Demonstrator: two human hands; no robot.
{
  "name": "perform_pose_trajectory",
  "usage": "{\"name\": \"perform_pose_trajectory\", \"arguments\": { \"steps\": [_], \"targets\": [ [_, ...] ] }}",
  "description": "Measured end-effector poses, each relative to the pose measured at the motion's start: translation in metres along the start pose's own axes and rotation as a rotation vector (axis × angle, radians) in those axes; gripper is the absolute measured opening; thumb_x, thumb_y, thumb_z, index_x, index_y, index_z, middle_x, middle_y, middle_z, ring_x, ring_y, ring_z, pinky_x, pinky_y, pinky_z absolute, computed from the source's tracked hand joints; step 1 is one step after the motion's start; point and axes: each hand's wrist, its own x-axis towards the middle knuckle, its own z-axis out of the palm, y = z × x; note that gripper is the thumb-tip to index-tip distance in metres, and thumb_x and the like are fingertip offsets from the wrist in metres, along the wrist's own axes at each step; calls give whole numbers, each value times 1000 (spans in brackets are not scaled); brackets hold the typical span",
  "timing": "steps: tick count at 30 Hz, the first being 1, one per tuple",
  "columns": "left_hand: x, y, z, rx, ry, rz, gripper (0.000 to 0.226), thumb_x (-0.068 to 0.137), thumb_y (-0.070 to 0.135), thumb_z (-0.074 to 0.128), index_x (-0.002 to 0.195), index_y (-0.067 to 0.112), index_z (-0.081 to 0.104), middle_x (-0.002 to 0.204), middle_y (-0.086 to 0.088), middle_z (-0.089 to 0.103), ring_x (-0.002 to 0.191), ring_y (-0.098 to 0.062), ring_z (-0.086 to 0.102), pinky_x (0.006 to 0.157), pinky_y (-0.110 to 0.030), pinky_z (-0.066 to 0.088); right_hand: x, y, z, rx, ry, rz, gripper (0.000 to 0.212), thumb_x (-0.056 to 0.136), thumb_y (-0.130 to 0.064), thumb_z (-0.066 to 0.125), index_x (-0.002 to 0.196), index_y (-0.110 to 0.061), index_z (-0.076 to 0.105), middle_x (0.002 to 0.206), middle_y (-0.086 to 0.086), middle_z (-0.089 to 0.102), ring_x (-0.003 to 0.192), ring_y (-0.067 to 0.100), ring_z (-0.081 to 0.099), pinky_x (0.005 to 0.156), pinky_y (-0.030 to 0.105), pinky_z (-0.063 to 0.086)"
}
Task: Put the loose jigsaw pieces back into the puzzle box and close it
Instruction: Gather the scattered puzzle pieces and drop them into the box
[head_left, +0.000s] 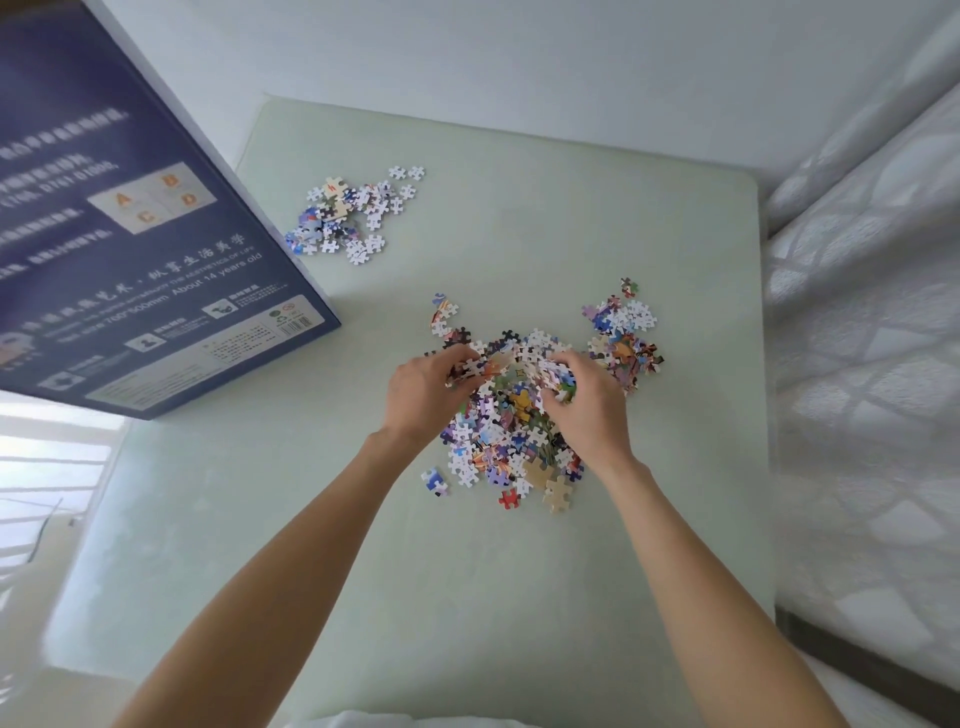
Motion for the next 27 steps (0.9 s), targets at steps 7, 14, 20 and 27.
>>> {"name": "perform_pose_trajectory", "arguments": {
  "steps": [7, 14, 20, 27],
  "targets": [
    [-51, 14, -43, -24, 71, 17, 25, 80, 32, 71, 103, 22, 68, 87, 3, 73, 78, -15, 67, 71, -24, 50, -26, -14, -21, 544, -29, 496, 72, 81, -21, 71, 142, -8, 35, 147, 7, 35, 136, 25, 32, 110, 40, 28],
    [-88, 27, -124, -43, 224, 96, 24, 79, 26, 73, 101, 17, 68, 84, 3, 73, 69, -10, 65, 62, -16, 42, -46, -58, -53, 627, -44, 364, 85, 70, -40, 77, 140, -13, 38, 143, 2, 40, 133, 23, 37, 109, 45, 31],
    [-84, 37, -248, -4, 478, 193, 29, 80, 25, 72, 107, 17, 68, 91, -1, 73, 70, -9, 64, 66, -19, 50, -28, -148, -90, 661, -83, 81, 75, 61, -55, 78, 122, -18, 55, 118, 1, 63, 109, 18, 59, 95, 39, 47],
    [-42, 10, -359, 173, 663, 287, 23, 84, 29, 66, 106, 22, 67, 93, -2, 72, 75, -16, 66, 68, -28, 54, 15, -272, -109, 718, -41, -208, 23, 78, -9, 72, 88, -26, 61, 82, -5, 68, 76, 12, 66, 72, 25, 52]
  ]
}}
